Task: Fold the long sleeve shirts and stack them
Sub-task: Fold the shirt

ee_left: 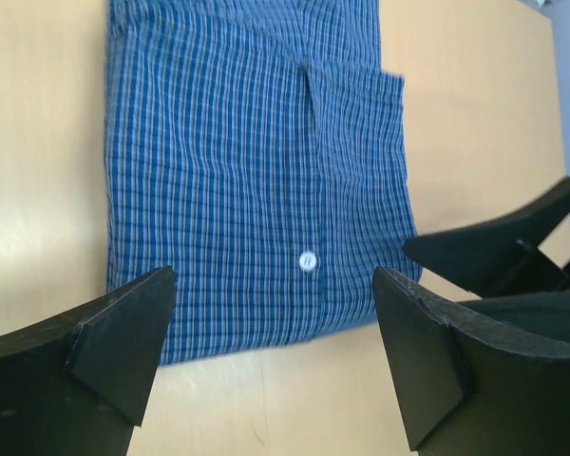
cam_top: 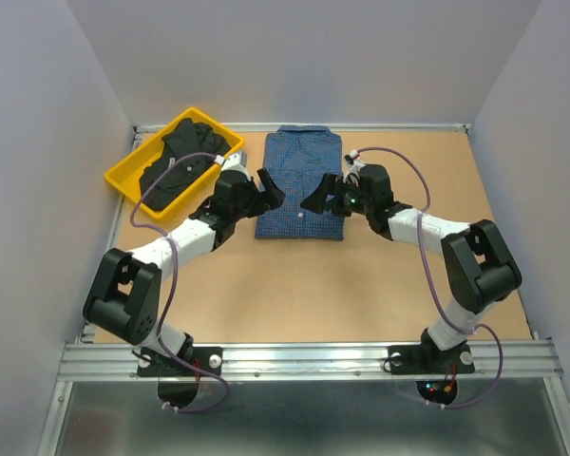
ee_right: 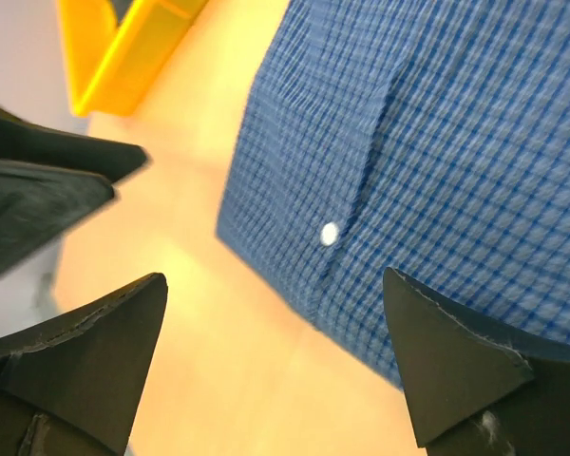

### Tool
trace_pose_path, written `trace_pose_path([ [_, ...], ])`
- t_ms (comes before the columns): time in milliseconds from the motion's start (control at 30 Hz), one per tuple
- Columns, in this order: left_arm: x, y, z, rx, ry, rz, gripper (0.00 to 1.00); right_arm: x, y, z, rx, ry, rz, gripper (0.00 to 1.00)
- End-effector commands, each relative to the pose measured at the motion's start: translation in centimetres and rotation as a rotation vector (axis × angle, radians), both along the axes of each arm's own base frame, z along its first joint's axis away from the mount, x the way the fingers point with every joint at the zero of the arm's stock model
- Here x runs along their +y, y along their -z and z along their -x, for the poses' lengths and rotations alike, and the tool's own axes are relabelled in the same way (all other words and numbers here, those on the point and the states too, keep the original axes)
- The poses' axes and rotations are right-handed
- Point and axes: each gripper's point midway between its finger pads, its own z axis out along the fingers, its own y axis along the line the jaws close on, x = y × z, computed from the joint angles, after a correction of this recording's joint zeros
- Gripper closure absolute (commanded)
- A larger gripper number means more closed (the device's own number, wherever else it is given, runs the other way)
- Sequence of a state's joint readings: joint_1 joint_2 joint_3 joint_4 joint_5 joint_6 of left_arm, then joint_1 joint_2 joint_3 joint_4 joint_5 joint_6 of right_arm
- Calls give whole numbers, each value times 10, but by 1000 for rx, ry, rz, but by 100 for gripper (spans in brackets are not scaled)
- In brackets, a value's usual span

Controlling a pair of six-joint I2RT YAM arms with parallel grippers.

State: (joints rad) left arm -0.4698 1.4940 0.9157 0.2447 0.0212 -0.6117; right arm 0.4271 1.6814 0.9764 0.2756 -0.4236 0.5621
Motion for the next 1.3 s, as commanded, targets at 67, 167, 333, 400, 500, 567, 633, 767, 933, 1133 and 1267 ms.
trace_pose_path([
  [67,-25,10,9,6,100,131,6,30,-24,18,-32,-98,-233,0],
  [167,-35,29,8,43,132,136,12,37,-16,22,-27,-116,-249,0],
  [333,-40,52,7,82,123,150,15,45,-1,27,-2,-137,-269,0],
  [400,-37,63,6,101,106,137,15,44,10,26,17,-126,-263,0],
  [500,-33,86,9,154,72,130,16,42,38,29,71,-111,-251,0],
  [567,-31,103,14,199,55,132,16,39,55,31,99,-90,-245,0],
  [633,-30,111,18,218,50,136,17,34,80,36,142,-65,-224,0],
  [767,-23,124,28,247,28,133,18,24,105,40,177,-30,-200,0],
  [933,-12,127,37,258,0,131,18,7,98,34,163,12,-216,0],
  [1133,-8,122,39,247,-11,132,19,-9,59,24,94,38,-264,0],
  [1267,-7,123,40,248,-11,133,20,-19,56,19,88,64,-270,0],
])
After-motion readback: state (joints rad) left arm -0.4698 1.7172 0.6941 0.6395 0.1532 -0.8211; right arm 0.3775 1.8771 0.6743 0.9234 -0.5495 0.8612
